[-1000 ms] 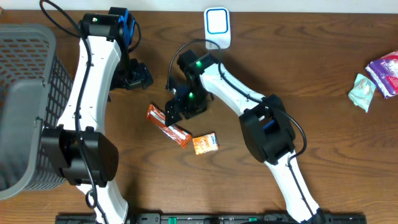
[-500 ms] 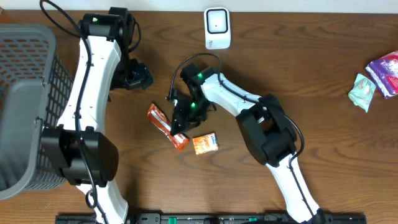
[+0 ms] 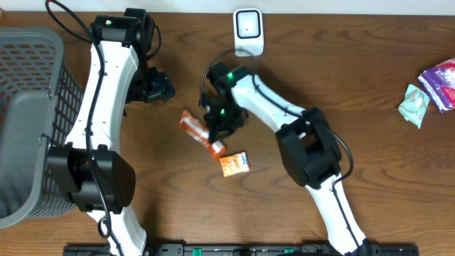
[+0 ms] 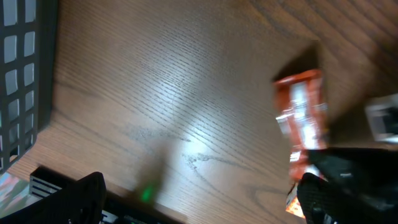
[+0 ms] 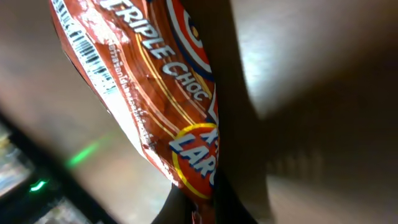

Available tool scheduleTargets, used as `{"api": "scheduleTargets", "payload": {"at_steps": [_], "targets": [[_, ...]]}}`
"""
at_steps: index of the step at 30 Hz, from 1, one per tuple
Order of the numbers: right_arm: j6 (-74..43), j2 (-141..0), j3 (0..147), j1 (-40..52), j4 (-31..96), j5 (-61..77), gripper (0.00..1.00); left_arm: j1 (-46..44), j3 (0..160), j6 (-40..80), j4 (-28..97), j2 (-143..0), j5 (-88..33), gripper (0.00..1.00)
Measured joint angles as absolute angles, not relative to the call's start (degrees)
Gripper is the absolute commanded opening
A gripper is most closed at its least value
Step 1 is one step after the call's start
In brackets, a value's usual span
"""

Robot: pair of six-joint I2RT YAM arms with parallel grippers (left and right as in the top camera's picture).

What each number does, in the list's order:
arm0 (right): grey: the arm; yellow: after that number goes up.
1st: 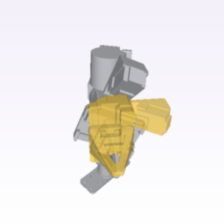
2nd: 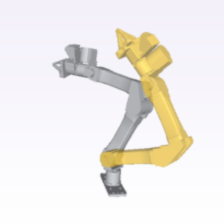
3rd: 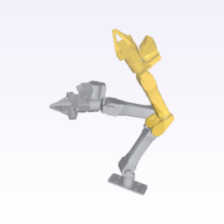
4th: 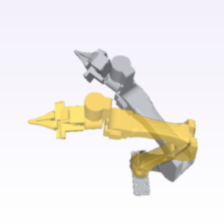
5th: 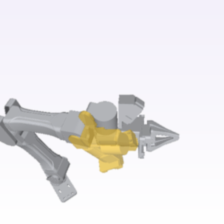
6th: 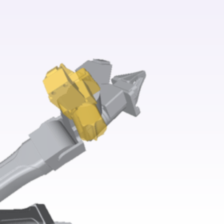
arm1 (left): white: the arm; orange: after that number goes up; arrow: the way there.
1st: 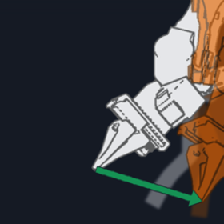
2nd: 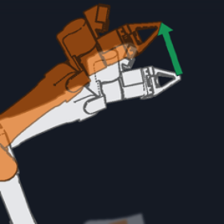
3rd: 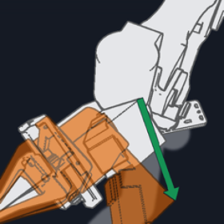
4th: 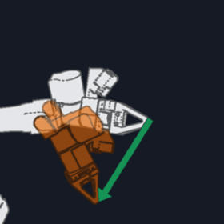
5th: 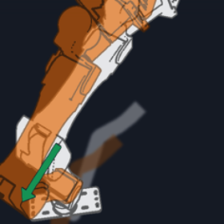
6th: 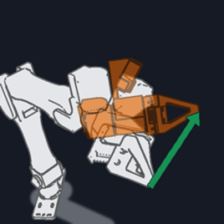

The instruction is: Scan the item barcode

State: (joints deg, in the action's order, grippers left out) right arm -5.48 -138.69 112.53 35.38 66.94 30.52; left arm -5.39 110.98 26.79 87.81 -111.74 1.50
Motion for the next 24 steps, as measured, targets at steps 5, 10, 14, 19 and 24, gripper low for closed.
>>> {"api": "scheduleTargets", "payload": {"at_steps": [5,10,14,19,24], "targets": [[-6.50,-136.05,117.05,33.69,69.89,15.20,0.01,-5.39,110.98,26.79,87.81,-111.74,1.50,0.98],[-9.80,-131.02,118.41,33.63,71.59,-2.90,0.01,-5.39,110.98,26.79,87.83,-111.74,1.50,0.98],[-13.93,-129.88,118.56,33.71,74.02,-16.84,0.01,-5.39,110.98,26.79,87.83,-111.74,1.50,0.98],[-17.82,-130.06,117.54,33.71,74.39,-26.39,0.01,-5.39,110.98,26.79,87.83,-111.74,1.50,0.98],[-19.33,-130.08,115.18,33.71,73.30,-29.10,0.01,-5.39,110.98,26.79,87.83,-111.74,1.50,0.98]]}}
